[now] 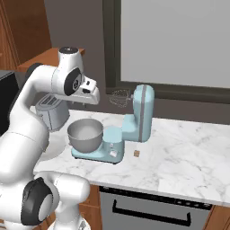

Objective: Add butter and sugar cubes to the stand mixer bowl and then turn on the stand mixer to begin making frosting.

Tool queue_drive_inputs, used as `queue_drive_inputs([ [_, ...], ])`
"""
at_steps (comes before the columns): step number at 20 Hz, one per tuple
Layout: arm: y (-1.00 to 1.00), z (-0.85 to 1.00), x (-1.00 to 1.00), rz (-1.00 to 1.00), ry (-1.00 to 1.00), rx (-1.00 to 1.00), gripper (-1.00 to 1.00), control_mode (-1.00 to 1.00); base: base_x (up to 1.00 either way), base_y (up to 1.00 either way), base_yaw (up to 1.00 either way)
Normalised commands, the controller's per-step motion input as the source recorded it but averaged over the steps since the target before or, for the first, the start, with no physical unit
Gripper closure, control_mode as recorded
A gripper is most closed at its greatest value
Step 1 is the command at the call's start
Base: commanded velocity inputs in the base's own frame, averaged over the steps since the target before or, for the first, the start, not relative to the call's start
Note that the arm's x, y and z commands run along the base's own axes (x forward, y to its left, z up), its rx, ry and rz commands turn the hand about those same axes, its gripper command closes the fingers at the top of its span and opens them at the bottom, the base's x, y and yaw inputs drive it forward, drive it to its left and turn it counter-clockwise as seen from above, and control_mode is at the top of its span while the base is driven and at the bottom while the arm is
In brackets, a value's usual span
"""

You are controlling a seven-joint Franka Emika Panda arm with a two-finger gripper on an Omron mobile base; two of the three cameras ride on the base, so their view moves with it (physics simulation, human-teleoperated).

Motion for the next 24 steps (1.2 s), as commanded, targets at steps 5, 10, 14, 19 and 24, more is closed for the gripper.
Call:
queue_drive_inputs([
  [5, 0.00, 0.00, 0.00, 0.00, 0.00, 0.00, -1.00, 1.00, -0.19, -0.01, 0.00],
  [10, 0.00, 0.00, 0.00, 0.00, 0.00, 0.00, -1.00, 1.00, -0.51, -0.16, -0.01],
  [14, 0.00, 0.00, 0.00, 0.00, 0.00, 0.00, -1.00, 1.00, -0.35, -0.13, -0.02],
  [19, 0.00, 0.00, 0.00, 0.00, 0.00, 0.00, -1.00, 1.00, -0.17, 0.09, 0.00],
  [24, 0.00, 0.00, 0.00, 0.00, 0.00, 0.00, -1.00, 1.00, 0.00, 0.35, 0.00],
])
